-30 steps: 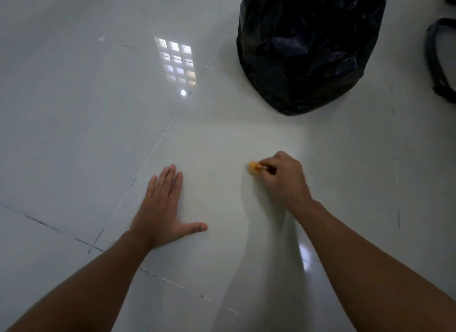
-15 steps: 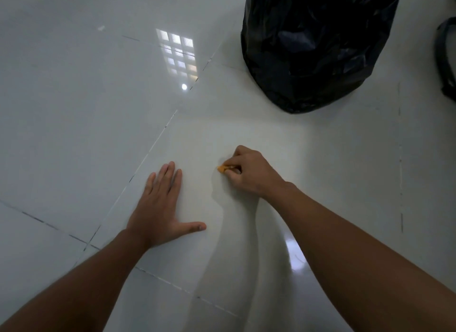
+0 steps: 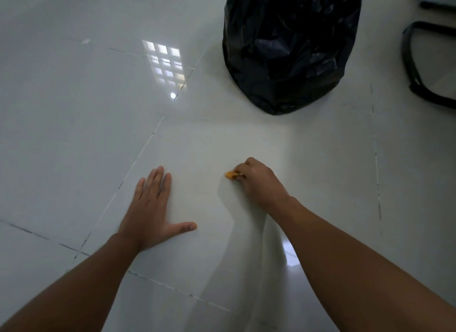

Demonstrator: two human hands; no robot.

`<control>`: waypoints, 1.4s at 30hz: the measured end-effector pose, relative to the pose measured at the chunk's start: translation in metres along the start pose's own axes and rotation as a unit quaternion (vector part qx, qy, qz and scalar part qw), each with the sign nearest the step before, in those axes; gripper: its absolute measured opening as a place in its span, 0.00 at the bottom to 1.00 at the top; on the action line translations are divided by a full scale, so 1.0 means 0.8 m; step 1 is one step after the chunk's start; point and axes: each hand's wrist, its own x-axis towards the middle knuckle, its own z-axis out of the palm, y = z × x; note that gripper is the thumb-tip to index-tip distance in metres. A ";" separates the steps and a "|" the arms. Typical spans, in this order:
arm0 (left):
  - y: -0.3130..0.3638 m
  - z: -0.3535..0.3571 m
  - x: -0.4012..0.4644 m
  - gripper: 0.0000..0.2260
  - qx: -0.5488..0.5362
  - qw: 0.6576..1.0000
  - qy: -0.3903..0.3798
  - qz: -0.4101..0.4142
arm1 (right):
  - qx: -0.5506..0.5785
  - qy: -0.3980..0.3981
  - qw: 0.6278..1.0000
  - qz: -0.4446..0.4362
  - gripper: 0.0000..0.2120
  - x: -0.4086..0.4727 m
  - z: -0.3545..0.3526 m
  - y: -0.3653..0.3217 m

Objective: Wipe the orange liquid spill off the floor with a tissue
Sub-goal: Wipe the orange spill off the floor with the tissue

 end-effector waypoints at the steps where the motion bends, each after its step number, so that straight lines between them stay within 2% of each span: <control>1: 0.000 0.000 0.000 0.61 -0.002 1.000 0.002 0.000 | -0.003 0.028 0.999 0.030 0.08 -0.001 -0.008 0.007; 5: -0.001 0.001 -0.001 0.61 0.000 1.000 0.004 0.000 | 0.011 0.130 0.976 0.175 0.06 -0.003 -0.041 0.047; 8: -0.002 0.002 0.000 0.62 -0.002 1.000 0.002 0.000 | 0.029 0.129 0.962 0.240 0.07 0.002 -0.041 0.059; 11: -0.005 0.000 -0.001 0.64 -0.011 1.000 -0.006 0.006 | 0.054 0.112 0.971 0.204 0.08 0.014 -0.029 0.037; 17: -0.017 -0.009 -0.005 0.67 -0.030 0.998 -0.035 0.031 | 0.092 0.002 0.993 0.078 0.11 0.048 0.003 -0.040; 21: -0.017 -0.010 -0.007 0.66 -0.025 0.998 -0.037 0.034 | 0.053 -0.082 0.993 -0.062 0.10 0.039 0.015 -0.074; 24: -0.015 -0.010 -0.006 0.67 -0.027 0.999 -0.030 0.035 | -0.005 -0.112 0.981 -0.155 0.09 0.002 0.011 -0.058; 26: -0.015 -0.008 -0.005 0.67 -0.029 0.999 -0.030 0.030 | -0.008 -0.058 0.990 -0.129 0.08 -0.023 0.005 -0.023; 29: -0.015 -0.006 -0.004 0.67 -0.027 0.999 -0.022 0.025 | 0.010 0.105 0.994 0.041 0.07 -0.040 -0.011 0.027; 30: -0.015 -0.005 -0.003 0.67 -0.025 0.999 -0.018 0.025 | 0.012 0.134 0.987 0.091 0.07 -0.036 -0.016 0.036; 32: -0.014 -0.004 -0.004 0.66 -0.022 0.999 -0.011 0.027 | 0.002 0.144 0.981 0.130 0.07 -0.023 -0.018 0.041; 36: -0.014 -0.004 -0.003 0.65 -0.017 0.999 -0.005 0.027 | -0.009 0.142 0.986 0.084 0.08 -0.009 0.000 0.013; 42: -0.012 -0.003 -0.004 0.64 -0.011 1.000 -0.003 0.027 | -0.032 0.118 0.988 -0.095 0.13 -0.052 0.032 0.004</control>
